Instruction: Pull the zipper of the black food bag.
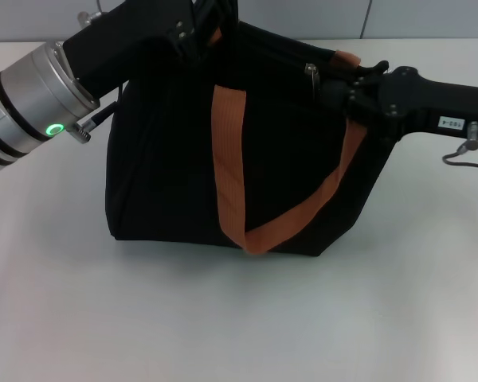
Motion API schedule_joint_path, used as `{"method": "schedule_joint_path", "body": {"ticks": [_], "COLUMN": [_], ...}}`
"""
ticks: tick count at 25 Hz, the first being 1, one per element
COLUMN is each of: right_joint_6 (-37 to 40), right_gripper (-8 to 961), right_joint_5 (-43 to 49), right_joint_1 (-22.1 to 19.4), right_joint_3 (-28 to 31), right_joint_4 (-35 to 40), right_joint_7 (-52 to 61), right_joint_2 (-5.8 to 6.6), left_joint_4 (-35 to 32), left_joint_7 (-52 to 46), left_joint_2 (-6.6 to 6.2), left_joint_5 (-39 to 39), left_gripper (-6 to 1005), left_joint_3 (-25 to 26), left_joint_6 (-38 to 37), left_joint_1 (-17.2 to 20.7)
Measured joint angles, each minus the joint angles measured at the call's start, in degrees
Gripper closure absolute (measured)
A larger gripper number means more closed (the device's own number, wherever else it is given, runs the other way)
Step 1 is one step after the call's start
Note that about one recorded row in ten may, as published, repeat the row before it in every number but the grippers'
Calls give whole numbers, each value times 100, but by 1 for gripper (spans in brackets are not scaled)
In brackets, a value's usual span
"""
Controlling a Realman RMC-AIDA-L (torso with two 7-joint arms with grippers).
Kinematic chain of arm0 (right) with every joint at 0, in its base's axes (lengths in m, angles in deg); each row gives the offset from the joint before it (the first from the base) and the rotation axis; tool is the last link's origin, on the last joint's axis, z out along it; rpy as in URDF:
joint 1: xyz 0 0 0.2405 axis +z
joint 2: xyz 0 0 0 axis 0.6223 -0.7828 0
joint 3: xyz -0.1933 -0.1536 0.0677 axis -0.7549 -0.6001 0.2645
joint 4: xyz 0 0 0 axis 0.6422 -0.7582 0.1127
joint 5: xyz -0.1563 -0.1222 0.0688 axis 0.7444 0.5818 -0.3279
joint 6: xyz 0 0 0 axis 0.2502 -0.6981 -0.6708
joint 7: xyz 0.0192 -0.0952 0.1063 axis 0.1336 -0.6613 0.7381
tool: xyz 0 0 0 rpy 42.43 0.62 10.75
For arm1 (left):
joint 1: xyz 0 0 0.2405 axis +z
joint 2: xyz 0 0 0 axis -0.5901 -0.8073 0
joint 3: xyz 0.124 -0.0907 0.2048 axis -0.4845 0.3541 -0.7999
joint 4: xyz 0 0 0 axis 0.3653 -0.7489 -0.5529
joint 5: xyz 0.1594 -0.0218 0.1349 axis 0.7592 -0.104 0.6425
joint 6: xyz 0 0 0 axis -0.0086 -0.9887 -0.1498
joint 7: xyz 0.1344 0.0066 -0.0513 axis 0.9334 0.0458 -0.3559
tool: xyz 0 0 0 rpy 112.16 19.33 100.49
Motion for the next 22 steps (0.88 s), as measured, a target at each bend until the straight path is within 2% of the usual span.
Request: {"method": "schedule_joint_path", "body": {"ticks": [1, 9, 18, 22], "right_joint_6": [5, 255, 58, -38], "right_gripper": [955, 956, 947, 747], "right_joint_5": [-10, -246, -87, 27], "right_joint_1": [-64, -178, 173, 215], "right_joint_3": [1, 18, -21, -10], "right_joint_4": [103, 200, -183, -220], "right_joint_7": [29, 153, 303, 310], "right_joint_2": [0, 25, 36, 36], "left_joint_4": [0, 0, 8, 9], "left_joint_7": [0, 0, 0, 0], "left_joint_2": [0, 0, 0, 0], "left_joint_5": [0, 0, 0, 0], "left_gripper": [971, 971, 970, 970], "left_joint_3": [-1, -1, -1, -1], "left_joint_6": [-9, -22, -30, -30], "left_joint_1": [5, 4, -21, -25]}}
